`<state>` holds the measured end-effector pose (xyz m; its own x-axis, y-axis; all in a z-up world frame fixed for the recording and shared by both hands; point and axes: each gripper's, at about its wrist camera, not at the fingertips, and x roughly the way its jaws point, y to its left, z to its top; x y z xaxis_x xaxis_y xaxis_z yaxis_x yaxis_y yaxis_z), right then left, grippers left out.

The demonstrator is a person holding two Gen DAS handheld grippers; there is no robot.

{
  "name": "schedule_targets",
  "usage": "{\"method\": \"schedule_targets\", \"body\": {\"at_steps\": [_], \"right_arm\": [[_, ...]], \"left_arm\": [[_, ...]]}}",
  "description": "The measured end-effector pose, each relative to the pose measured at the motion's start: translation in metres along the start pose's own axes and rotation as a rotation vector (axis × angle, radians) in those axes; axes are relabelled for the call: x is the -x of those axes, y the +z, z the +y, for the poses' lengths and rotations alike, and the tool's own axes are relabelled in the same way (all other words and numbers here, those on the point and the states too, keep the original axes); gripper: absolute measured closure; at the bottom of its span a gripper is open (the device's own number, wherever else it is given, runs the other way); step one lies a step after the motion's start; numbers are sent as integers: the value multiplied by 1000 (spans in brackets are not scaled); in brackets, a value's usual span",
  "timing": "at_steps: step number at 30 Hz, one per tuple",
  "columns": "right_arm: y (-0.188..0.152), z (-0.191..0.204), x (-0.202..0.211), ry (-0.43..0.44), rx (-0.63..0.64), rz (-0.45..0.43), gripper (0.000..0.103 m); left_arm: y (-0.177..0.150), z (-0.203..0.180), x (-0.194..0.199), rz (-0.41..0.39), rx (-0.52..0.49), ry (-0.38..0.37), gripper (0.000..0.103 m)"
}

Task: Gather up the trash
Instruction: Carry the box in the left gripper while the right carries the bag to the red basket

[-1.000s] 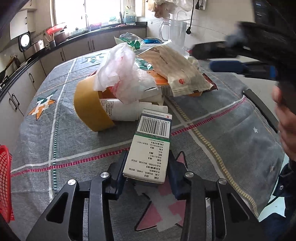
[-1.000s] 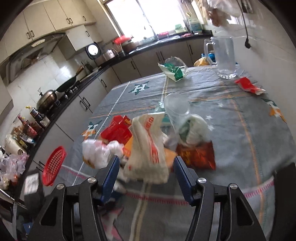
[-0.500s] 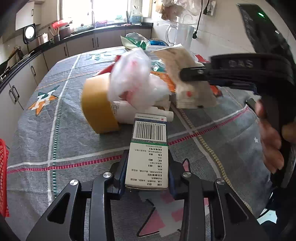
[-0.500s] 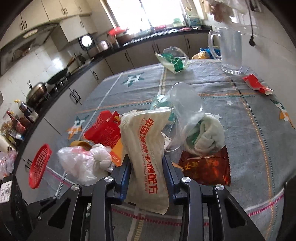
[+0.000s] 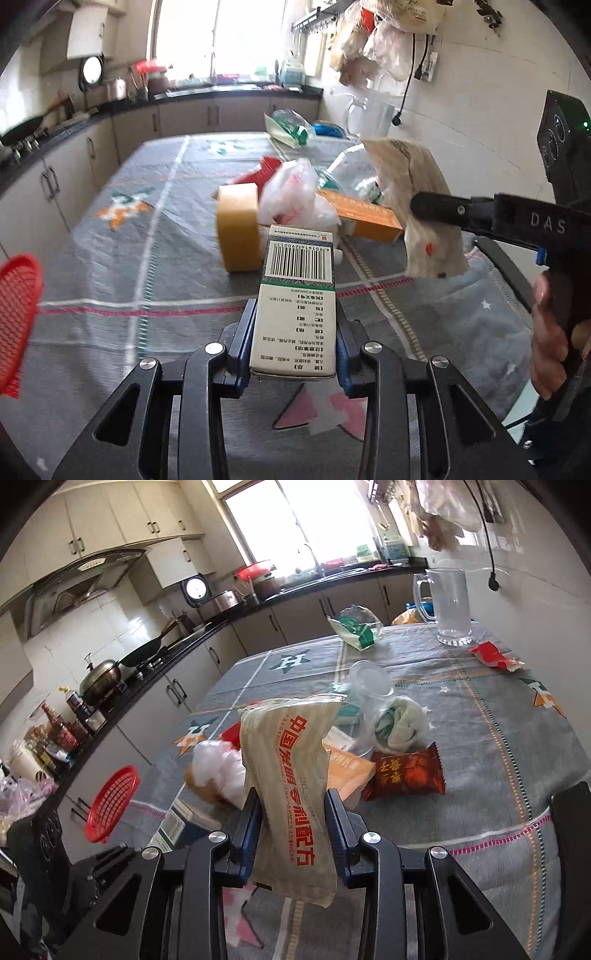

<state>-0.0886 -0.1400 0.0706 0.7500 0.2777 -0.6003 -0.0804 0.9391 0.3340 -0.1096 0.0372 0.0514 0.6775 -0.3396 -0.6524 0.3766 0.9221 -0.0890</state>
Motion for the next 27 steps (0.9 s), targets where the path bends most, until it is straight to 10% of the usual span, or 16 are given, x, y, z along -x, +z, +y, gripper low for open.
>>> {"method": "schedule_targets", "body": {"at_steps": [27], "right_arm": [[-24, 69, -17, 78, 155, 83, 66]], "left_arm": [[2, 57, 38, -79, 105, 153, 68]]}}
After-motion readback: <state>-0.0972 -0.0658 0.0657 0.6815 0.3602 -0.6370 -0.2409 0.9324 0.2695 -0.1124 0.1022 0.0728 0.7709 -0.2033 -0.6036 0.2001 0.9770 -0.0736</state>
